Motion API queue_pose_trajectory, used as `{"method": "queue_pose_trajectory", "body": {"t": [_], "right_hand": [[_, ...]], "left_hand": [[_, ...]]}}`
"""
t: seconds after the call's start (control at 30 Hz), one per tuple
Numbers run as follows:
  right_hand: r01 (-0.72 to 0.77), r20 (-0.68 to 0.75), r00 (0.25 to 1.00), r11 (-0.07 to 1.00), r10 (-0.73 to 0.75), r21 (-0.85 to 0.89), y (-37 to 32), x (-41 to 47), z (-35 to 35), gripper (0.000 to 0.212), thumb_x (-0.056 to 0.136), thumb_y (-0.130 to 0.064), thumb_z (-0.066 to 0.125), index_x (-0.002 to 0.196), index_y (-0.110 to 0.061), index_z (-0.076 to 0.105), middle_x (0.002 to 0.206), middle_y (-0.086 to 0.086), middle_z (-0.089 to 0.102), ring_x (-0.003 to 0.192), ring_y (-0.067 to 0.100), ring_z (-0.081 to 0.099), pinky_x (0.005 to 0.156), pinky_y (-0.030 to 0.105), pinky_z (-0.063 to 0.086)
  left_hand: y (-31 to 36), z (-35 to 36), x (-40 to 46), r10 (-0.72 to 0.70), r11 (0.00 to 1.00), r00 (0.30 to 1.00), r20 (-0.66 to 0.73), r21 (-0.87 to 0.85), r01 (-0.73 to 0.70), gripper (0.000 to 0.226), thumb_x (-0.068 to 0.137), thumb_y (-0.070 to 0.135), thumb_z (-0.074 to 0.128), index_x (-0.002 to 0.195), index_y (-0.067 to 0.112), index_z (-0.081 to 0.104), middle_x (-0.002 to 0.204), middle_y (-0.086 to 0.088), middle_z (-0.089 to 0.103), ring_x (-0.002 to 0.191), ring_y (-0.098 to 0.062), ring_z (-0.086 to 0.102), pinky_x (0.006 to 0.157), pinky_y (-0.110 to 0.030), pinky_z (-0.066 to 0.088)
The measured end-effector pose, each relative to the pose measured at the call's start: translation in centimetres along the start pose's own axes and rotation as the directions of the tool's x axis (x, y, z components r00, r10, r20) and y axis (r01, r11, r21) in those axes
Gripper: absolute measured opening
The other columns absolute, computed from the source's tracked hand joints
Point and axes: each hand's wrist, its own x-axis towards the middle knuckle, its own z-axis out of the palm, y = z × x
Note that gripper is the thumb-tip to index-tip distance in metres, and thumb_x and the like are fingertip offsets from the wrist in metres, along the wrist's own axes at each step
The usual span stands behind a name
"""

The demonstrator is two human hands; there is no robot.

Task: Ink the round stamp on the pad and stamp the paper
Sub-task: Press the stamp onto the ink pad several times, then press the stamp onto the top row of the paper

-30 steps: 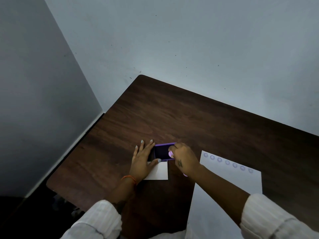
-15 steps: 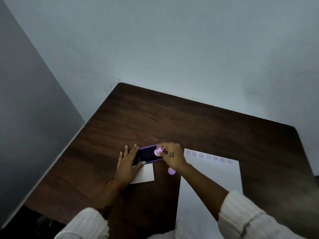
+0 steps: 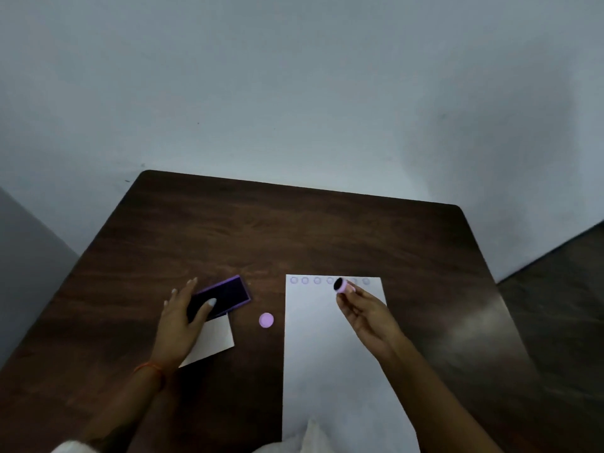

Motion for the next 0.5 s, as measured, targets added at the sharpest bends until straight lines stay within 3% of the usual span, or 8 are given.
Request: {"method": "queue_pose_trajectory", "body": {"t": [0.13,0.3,0.43,0.5], "right_hand": [[0.049,-0.046,0.998,0.982,-0.042,0.182,-1.1,-0.4,-3.7,0.017,0.09,-0.002,0.05,0.097,-0.002,0.066,0.085,0.005,0.076,0.076,0.011,0.073,0.068,0.02,0.06],[0.054,-0.087,0.996,0.97,-0.034,0.236,-2.5,0.2,-6.3,0.02,0.091,-0.009,0.054,0.105,-0.002,0.065,0.092,0.008,0.074,0.078,0.012,0.071,0.086,0.029,0.053],[0.061,-0.104,0.994,0.963,-0.035,0.262,-3.3,1.0,-7.1,0.014,0.087,-0.009,0.057,0.095,-0.005,0.069,0.083,0.006,0.076,0.074,0.011,0.07,0.086,0.029,0.052],[0.056,-0.109,0.994,0.963,-0.028,0.265,-3.5,1.5,-7.5,0.013,0.087,-0.007,0.058,0.093,-0.006,0.069,0.083,0.007,0.075,0.075,0.012,0.07,0.084,0.028,0.053]], "left_hand": [[4.7,2.9,-0.8,0.225,0.974,0.974,0.017,0.009,-0.225,0.059,0.083,0.027,0.065,0.136,0.019,0.04,0.147,-0.007,0.04,0.142,-0.024,0.022,0.116,-0.045,0.017],[10.2,8.7,-1.4,0.454,0.87,0.859,0.236,0.091,-0.485,0.063,0.084,0.047,0.056,0.14,0.029,0.032,0.152,0.004,0.032,0.143,-0.015,0.019,0.119,-0.043,0.016],[13.0,13.0,-1.0,0.523,0.801,0.767,0.372,0.095,-0.592,0.066,0.085,0.045,0.057,0.141,0.023,0.031,0.152,0.001,0.031,0.144,-0.016,0.019,0.116,-0.031,0.012],[13.8,14.7,-0.5,0.496,0.786,0.741,0.454,0.128,-0.605,0.067,0.086,0.045,0.056,0.142,0.023,0.027,0.155,0.001,0.026,0.145,-0.017,0.015,0.118,-0.033,0.011]]}}
